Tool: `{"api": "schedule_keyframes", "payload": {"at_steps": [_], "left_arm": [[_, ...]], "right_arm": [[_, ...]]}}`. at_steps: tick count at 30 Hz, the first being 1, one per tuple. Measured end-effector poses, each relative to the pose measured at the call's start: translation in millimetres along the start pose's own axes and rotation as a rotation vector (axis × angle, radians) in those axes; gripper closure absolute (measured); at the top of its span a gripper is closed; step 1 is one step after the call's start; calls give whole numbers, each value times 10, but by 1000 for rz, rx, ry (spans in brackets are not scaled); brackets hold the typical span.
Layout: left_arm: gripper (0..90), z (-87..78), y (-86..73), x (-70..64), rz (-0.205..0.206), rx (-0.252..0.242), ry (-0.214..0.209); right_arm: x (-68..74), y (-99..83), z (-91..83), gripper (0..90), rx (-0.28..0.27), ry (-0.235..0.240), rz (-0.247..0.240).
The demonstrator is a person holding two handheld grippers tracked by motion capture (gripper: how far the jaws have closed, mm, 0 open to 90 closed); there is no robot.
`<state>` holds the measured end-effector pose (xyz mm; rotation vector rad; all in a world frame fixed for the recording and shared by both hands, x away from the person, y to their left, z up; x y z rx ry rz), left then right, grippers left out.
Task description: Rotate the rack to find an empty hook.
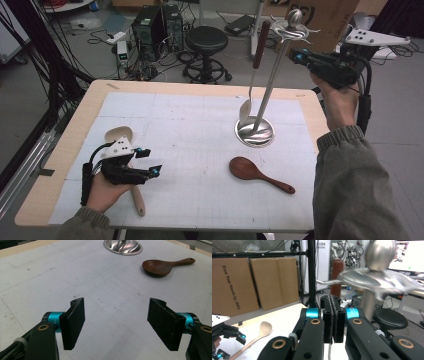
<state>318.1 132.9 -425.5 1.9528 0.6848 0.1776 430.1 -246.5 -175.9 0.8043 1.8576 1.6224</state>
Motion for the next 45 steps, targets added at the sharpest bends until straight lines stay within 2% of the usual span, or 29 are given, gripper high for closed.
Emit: {"api": "schedule_keyframes", "payload": {"at_steps": [6, 11, 17, 24, 28, 45], "left_arm": [[309, 2, -2, 1, 4, 4, 2], [309, 5, 2, -3, 5, 1, 1], [309, 9, -1, -5, 5, 4, -1], [309, 7, 1, -11, 2, 2, -1], [309, 7, -2, -9, 6, 5, 1], [309, 5, 4, -5, 5, 1, 3]], "right_arm": [[-167, -35, -155, 895, -2, -40, 28], [-299, -15, -252, 895, -8, -77, 33], [-365, 47, -299, 895, -15, -99, 35], [-325, 81, -260, 895, -7, -91, 9], [-295, 84, -251, 894, -6, -84, 10], [-49, 117, -78, 894, 0, -26, -24]]}}
Point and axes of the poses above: each handheld gripper's, and its own axes: z roughly forward along the jaws, y roughly out of its top, x roughly to its left, the point moved 9 cm from there along z, roughly forward along the jaws, and after that the axes turned 8 degrees about -y, right-handed, at the moved point
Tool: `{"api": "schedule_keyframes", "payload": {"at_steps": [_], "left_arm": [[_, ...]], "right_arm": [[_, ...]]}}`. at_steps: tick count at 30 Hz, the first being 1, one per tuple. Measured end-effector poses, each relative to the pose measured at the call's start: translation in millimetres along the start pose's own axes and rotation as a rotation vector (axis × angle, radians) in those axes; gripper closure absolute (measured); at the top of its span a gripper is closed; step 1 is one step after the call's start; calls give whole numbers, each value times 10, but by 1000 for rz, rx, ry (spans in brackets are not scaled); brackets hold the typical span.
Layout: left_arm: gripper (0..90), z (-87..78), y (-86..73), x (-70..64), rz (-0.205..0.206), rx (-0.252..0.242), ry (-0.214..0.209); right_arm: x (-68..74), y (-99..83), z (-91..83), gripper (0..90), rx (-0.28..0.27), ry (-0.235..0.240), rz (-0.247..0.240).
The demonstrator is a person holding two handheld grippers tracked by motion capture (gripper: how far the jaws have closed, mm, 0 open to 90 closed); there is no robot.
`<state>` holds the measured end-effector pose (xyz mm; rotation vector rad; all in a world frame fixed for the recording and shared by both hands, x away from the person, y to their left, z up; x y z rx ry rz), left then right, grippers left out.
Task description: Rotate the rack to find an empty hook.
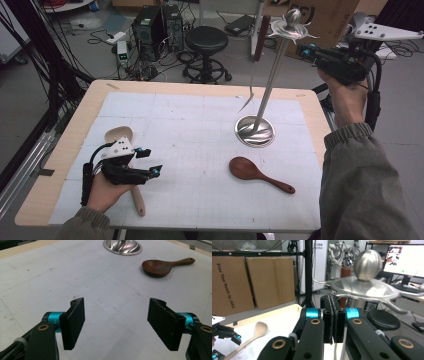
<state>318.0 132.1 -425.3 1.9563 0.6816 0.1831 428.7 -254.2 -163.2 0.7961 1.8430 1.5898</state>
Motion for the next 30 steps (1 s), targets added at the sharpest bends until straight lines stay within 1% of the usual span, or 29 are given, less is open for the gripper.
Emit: {"api": "schedule_keyframes", "payload": {"at_steps": [10, 15, 18, 19, 23, 25, 28, 30], "left_arm": [[309, -3, 2, 1, 2, -1, -1], [309, -4, 2, 1, 3, -1, -1], [309, 5, 4, -9, -2, -5, -4], [309, 3, 3, -3, 6, -1, -4], [309, -4, 4, -1, 10, 0, -3], [309, -4, 5, -3, 4, -3, -2], [309, -6, 4, -3, 6, -2, -3], [309, -7, 4, -5, 6, -3, -4]], "right_arm": [[111, 29, 139, 895, 6, 9, -13], [138, 39, 188, 895, 7, 9, -15], [151, 43, 206, 895, 7, 10, -16], [152, 42, 208, 895, 9, 12, -20], [157, 44, 224, 894, 9, 8, -18], [156, 43, 220, 895, 9, 9, -19], [148, 35, 204, 895, 16, 8, -20], [141, 27, 189, 895, 11, 10, -18]]}}
Point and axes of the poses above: each handheld gripper's, and its own axes: z roughly forward along the jaws, y roughly out of its top, x roughly to its left, the point moved 9 cm from there along z, roughly forward along the jaws, and after that the axes turned 8 degrees about -y, right-handed, at the moved point
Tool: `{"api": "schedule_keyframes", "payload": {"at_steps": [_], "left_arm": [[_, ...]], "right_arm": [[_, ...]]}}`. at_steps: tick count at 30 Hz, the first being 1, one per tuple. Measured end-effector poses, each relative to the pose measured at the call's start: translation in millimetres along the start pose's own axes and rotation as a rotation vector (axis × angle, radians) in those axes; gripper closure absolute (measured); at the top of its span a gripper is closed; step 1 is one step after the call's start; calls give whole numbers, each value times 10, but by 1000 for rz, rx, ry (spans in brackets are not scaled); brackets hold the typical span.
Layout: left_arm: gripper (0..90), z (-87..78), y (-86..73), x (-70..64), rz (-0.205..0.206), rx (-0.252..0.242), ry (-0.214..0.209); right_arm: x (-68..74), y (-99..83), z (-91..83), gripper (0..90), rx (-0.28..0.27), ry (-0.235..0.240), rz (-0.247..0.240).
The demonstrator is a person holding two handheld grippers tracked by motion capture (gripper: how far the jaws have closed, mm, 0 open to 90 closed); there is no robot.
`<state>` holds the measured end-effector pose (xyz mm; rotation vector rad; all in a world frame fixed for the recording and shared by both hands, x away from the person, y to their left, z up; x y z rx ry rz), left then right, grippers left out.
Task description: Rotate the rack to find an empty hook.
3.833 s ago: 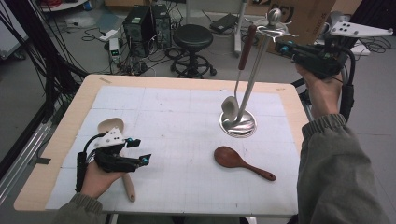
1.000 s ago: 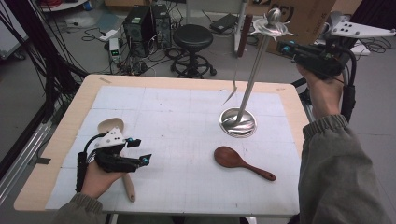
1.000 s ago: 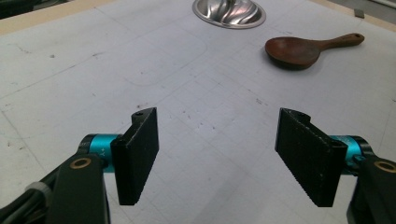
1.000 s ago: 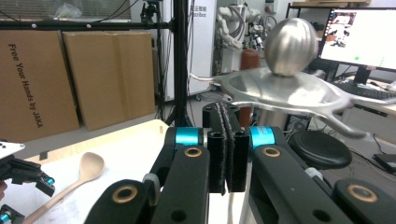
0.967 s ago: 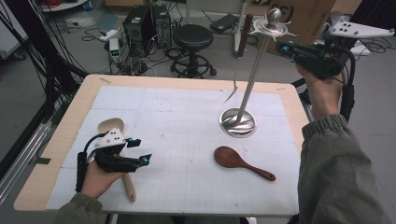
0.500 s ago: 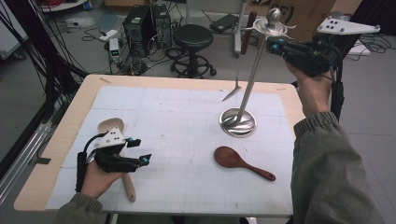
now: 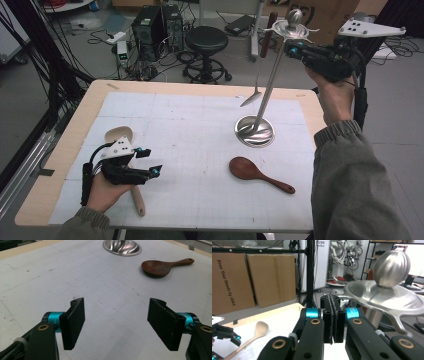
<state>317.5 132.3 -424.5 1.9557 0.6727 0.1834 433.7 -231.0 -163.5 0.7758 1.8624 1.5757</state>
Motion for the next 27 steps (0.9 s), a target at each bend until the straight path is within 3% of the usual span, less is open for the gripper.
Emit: {"api": "schedule_keyframes", "payload": {"at_steps": [11, 19, 27], "left_arm": [[308, -1, 2, -4, 4, 2, 0], [308, 2, 0, -9, 3, 4, -1], [308, 13, 0, -14, 4, 2, -2]], "right_arm": [[-124, -91, -162, 895, -2, -4, 21], [-334, -169, -322, 894, -8, -40, 58], [-496, -123, -381, 894, -22, -67, 88]]}}
Point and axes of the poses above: each handheld gripper's, and its own axes: z roughly forward along the jaws, y roughly out of its top, x roughly to its left, the point moved 9 cm from there along z, roughly forward along the jaws, and after that the axes turned 8 degrees about -y, right-handed, at the moved point
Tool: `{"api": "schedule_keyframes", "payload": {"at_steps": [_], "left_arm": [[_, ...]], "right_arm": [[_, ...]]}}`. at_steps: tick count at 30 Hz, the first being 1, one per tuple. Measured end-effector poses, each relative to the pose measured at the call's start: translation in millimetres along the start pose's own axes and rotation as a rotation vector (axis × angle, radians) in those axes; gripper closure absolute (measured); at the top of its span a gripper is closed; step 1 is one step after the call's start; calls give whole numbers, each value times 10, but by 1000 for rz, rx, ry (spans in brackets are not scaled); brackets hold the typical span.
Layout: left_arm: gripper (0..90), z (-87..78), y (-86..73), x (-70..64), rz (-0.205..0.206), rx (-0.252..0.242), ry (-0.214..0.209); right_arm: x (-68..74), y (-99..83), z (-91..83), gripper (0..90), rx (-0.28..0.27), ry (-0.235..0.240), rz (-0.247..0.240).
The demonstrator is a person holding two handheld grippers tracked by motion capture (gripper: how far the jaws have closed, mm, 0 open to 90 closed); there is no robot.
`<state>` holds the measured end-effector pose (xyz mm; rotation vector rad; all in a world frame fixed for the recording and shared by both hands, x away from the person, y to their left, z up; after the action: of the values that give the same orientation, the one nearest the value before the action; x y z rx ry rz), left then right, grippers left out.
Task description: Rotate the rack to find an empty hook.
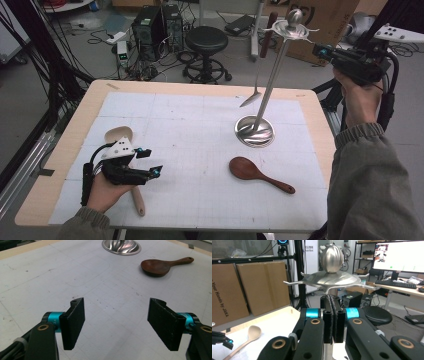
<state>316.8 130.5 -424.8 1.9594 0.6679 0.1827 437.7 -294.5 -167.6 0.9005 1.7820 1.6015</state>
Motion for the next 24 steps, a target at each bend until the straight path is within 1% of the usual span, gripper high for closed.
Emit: {"api": "schedule_keyframes", "payload": {"at_steps": [5, 7, 9, 15, 19, 23, 24], "left_arm": [[308, -8, -2, 0, 6, 3, -2], [308, -5, -2, -1, 4, 2, -1], [308, 0, 1, -4, 0, -1, -1], [308, -2, -2, -3, 4, 4, 0], [308, 1, -1, -7, 5, 4, -3], [308, -3, -1, -4, 6, 4, -1], [308, -4, 1, -4, 7, 3, 0]], "right_arm": [[-3, 26, 41, 894, 3, 4, -7], [18, 36, 39, 894, -2, 14, -6], [47, 36, 43, 894, 1, 29, -17], [158, 55, 84, 895, 4, 60, -43], [259, 65, 128, 895, 12, 88, -54], [353, 78, 194, 894, 17, 101, -79], [375, 80, 210, 894, 18, 104, -77]]}}
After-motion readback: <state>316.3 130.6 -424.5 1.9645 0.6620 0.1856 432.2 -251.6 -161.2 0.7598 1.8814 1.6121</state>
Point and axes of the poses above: each handheld gripper's, and its own axes: z roughly forward along the jaws, y roughly out of its top, x roughly to its left, the point moved 9 cm from there along z, roughly forward along the jaws, and after that the axes turned 8 degrees about -y, right-handed, at the moved point
